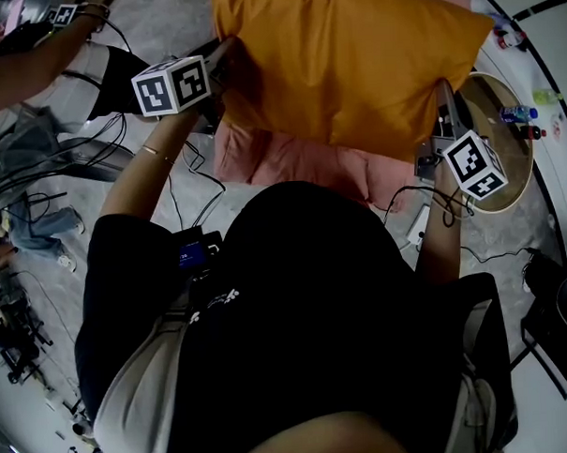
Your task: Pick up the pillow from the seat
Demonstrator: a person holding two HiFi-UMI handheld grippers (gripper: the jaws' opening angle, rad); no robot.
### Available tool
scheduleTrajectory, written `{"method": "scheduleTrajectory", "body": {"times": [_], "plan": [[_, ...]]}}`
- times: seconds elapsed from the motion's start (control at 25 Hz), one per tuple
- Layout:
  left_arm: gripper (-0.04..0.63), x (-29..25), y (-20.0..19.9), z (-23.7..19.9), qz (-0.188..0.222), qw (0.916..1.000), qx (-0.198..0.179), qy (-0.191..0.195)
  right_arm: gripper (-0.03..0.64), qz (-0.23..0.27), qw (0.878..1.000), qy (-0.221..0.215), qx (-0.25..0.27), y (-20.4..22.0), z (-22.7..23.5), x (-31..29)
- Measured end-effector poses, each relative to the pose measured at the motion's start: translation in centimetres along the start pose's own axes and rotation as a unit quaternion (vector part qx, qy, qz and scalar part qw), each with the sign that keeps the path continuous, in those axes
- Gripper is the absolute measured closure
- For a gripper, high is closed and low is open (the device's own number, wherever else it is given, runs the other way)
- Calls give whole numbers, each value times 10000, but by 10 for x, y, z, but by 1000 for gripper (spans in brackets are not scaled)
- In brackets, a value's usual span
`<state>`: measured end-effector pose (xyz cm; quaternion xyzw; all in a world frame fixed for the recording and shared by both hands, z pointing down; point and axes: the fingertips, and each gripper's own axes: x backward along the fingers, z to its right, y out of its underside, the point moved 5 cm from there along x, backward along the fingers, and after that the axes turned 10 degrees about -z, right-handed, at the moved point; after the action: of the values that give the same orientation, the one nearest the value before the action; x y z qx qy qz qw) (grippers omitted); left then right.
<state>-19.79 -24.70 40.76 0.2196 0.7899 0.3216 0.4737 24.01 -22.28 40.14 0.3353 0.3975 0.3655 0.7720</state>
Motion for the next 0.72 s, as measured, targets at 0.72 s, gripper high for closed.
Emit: {"method": "scheduleTrajectory", "body": {"times": [0.72], "plan": [[540, 7, -27, 15, 371, 9993, 21, 9, 532, 309, 9994, -77, 122, -32, -5, 9]]}}
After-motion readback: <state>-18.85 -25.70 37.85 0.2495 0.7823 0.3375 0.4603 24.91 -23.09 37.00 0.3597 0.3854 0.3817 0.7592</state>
